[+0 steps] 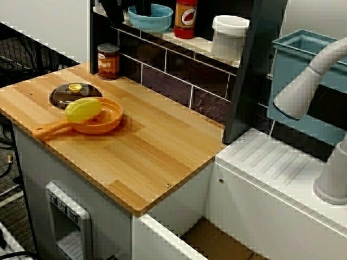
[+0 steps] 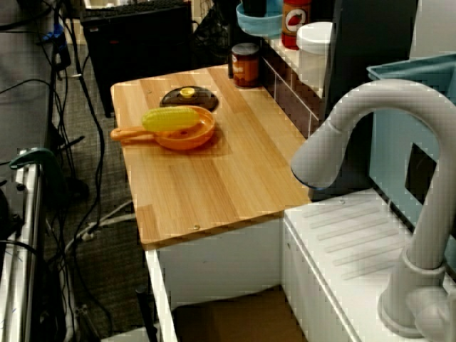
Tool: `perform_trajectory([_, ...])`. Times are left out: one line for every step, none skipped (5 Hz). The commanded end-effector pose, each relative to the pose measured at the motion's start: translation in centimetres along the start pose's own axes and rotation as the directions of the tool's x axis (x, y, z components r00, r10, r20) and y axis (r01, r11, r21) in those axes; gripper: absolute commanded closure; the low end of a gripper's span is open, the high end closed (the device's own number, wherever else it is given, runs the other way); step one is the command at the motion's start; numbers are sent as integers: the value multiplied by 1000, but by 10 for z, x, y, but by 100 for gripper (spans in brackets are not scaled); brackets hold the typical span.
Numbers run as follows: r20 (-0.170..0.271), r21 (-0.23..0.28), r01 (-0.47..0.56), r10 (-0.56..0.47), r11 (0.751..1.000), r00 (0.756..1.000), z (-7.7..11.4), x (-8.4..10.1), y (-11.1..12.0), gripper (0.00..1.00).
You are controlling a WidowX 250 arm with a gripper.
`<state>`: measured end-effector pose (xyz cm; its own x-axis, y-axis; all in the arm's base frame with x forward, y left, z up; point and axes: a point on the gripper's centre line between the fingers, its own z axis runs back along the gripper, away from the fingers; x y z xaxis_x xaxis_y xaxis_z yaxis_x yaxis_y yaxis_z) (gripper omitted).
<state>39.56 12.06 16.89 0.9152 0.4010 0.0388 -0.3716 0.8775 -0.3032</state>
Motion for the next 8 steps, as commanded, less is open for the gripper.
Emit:
perform_trajectory([39,-46,11,-9,999,999,29,-8,-3,0])
perform_trajectory([40,-60,10,-8,998,999,31,-9,-2,0])
perform_trajectory([37,-70,12,-9,997,999,33,-9,-3,0])
perform_trajectory([38,-79,18,-15,997,999,35,-12,-4,0])
perform_trajectory([42,-91,23,-19,996,999,37,-14,-5,0])
perform_trajectory([40,-107,28,-24,994,999,39,-17,-6,0])
perform_trajectory([45,-123,37,-31,992,998,45,-22,-8,0])
perform_trajectory([52,-133,44,-37,990,998,50,-26,-10,0])
